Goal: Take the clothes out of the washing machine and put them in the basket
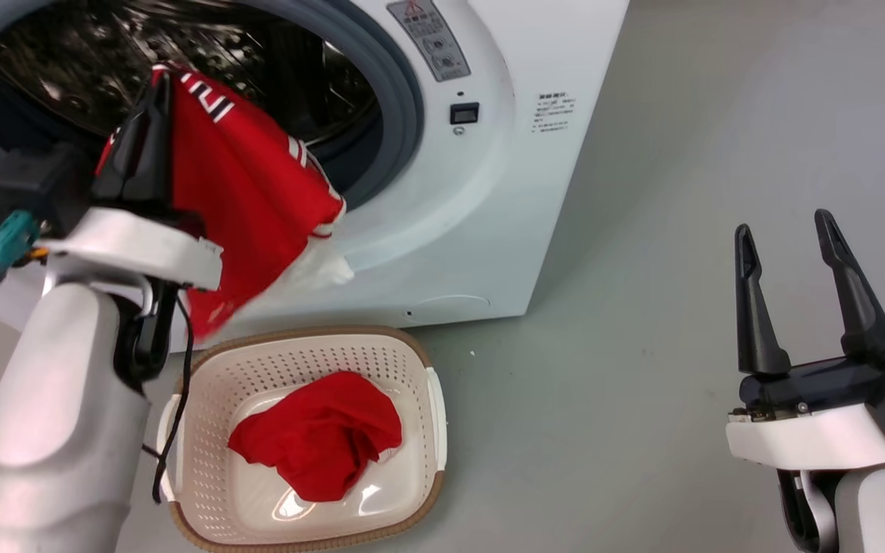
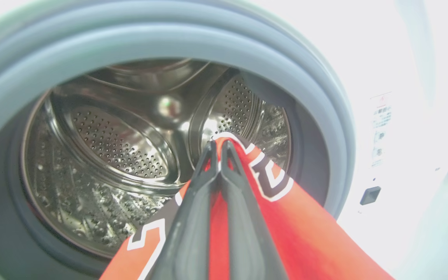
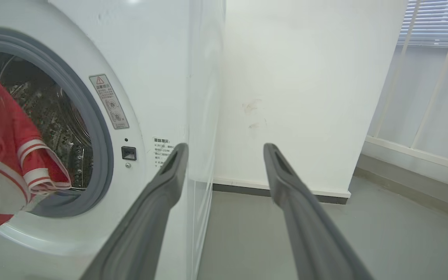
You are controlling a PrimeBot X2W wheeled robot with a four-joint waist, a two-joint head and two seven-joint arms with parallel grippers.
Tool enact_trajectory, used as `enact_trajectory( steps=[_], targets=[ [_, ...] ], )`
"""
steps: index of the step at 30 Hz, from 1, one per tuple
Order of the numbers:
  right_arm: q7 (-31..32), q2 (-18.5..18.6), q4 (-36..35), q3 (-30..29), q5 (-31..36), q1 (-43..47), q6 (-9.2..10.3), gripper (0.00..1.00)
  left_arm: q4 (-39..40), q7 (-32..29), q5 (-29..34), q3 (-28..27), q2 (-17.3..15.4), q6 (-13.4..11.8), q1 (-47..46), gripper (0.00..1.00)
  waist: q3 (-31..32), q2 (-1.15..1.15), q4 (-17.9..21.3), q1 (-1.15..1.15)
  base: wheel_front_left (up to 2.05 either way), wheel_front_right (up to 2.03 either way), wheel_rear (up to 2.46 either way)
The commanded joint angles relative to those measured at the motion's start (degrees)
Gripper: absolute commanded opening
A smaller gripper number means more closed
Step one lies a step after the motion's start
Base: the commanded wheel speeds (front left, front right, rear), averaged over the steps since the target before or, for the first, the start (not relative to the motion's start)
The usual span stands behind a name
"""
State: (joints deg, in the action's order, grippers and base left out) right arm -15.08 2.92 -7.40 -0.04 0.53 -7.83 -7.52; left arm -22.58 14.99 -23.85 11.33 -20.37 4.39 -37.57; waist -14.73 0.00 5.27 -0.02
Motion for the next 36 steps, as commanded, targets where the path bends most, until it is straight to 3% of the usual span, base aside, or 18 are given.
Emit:
enact_trajectory(
  steps=[1, 10, 18, 23, 36],
  targets=[
    [-0.1, -0.1, 0.0, 0.0, 0.4, 1.1, 0.06, 1.0, 3.9, 0.3, -0.2, -0.6, -0.4, -0.8, 3.0, 0.0, 1.4, 0.0, -1.0, 0.02, 0.0, 0.0, 0.0],
    [-0.1, -0.1, 0.1, -0.3, 0.9, 1.9, 0.06, 1.0, 19.1, -2.8, -0.6, 0.0, -1.1, -3.8, 15.3, 0.0, 2.9, 0.0, -2.3, 0.02, 0.0, 0.0, 0.0],
    [-0.1, -0.1, -0.2, 0.4, 1.2, 1.9, 0.06, 1.0, 17.5, -4.3, -0.7, 3.3, 0.6, -4.4, 22.0, 0.0, 0.6, 0.0, -2.4, 0.02, 0.0, 0.0, 0.0],
    [-0.1, -0.1, -0.6, 0.9, 1.3, 0.3, 0.06, 1.0, 8.1, -4.0, 0.4, 6.0, 1.8, -3.5, 21.9, 0.0, -2.5, 0.0, -1.5, 0.02, 0.0, 0.0, 0.0],
    [-0.1, -0.1, -2.4, 0.4, 2.2, -3.8, 0.07, 1.0, -22.6, -0.5, 1.7, 7.7, 4.5, -0.6, 8.3, 0.0, -14.8, 0.0, 3.3, 0.02, 0.0, 0.0, 0.0]
  ],
)
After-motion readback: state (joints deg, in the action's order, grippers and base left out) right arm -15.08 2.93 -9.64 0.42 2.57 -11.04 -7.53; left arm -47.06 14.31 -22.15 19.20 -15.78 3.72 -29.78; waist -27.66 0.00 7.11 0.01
